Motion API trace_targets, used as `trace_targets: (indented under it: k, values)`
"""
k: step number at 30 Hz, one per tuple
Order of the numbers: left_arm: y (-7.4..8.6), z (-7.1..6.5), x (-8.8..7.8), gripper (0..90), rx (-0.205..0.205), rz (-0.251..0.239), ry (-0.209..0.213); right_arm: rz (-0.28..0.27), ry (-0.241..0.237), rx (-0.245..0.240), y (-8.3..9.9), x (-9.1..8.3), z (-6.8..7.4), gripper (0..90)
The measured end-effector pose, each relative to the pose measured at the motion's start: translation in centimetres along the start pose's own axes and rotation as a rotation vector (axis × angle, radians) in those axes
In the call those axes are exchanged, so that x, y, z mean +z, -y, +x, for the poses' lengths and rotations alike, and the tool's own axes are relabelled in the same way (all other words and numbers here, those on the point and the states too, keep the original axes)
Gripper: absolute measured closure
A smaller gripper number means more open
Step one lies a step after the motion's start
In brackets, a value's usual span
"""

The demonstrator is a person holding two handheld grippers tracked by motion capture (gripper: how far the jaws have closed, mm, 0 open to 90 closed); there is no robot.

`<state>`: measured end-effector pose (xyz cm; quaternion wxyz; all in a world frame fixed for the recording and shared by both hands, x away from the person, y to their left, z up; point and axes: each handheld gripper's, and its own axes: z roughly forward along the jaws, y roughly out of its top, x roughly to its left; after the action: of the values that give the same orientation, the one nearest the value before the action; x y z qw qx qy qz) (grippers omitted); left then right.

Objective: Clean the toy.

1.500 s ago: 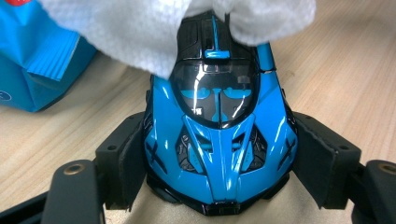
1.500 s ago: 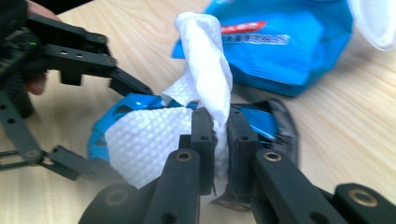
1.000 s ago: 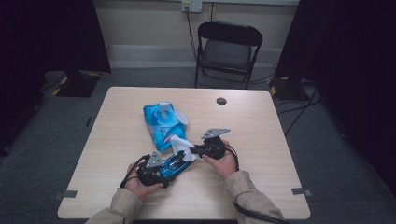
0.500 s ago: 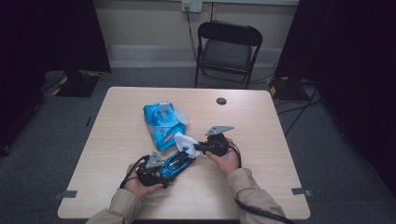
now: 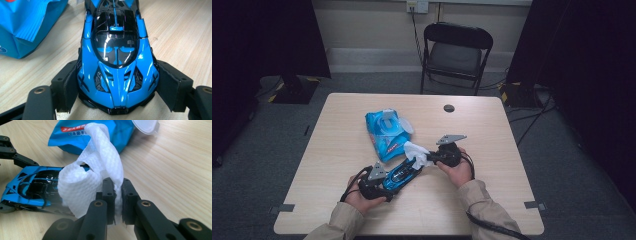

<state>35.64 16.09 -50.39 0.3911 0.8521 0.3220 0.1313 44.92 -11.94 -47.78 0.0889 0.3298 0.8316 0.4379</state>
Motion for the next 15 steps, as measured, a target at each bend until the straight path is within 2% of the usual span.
trace_targets:
  k: [8, 15]
  values:
    - [0.0, 0.0, 0.0, 25.5, -0.003, -0.001, 0.003, -0.009, 0.034, 0.016, 0.5, -1.3, -0.8, 84.0]
    - [0.0, 0.0, 0.0, 25.5, 0.002, 0.003, 0.002, -0.058, 0.064, 0.039, 0.1, -3.2, -1.7, 84.0]
